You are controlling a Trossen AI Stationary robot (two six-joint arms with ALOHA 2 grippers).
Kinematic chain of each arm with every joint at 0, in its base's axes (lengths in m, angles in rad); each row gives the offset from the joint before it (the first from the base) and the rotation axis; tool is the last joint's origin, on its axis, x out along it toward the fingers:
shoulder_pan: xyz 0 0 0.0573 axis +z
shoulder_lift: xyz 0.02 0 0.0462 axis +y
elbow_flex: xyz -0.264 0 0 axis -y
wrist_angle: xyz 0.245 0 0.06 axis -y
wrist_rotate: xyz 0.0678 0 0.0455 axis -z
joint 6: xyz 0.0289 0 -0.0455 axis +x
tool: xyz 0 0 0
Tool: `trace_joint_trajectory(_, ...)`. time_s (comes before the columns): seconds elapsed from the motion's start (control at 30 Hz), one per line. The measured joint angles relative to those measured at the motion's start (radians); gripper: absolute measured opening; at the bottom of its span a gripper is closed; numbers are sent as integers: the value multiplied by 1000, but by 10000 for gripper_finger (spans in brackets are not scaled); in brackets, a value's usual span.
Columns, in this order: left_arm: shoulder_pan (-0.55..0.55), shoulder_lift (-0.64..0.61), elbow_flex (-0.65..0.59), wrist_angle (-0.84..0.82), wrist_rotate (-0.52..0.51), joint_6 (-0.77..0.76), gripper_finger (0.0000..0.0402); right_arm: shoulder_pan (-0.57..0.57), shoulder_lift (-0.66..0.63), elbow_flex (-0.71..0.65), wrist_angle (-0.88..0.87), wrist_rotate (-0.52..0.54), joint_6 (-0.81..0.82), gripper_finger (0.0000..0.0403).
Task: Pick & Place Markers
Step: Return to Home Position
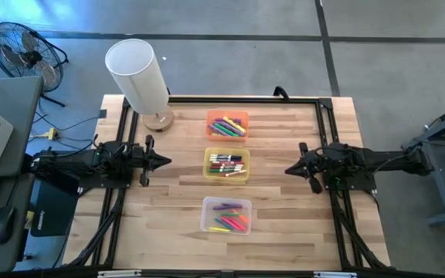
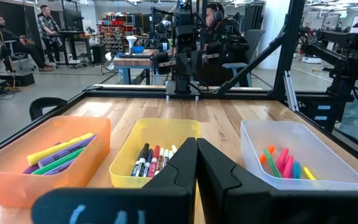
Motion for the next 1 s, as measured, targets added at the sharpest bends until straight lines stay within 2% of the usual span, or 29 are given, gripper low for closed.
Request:
trace_joint_trajectory(0.37,0,0,0,0,0,0,1,0,-3,0,-15,33,-47,0)
trace_joint_trajectory(0.67,0,0,0,0,0,0,1,0,-2,0,-67,160,7,0)
trace_joint_trajectory(1.0,0,0,0,0,0,0,1,0,-3,0,-63,166,6,1)
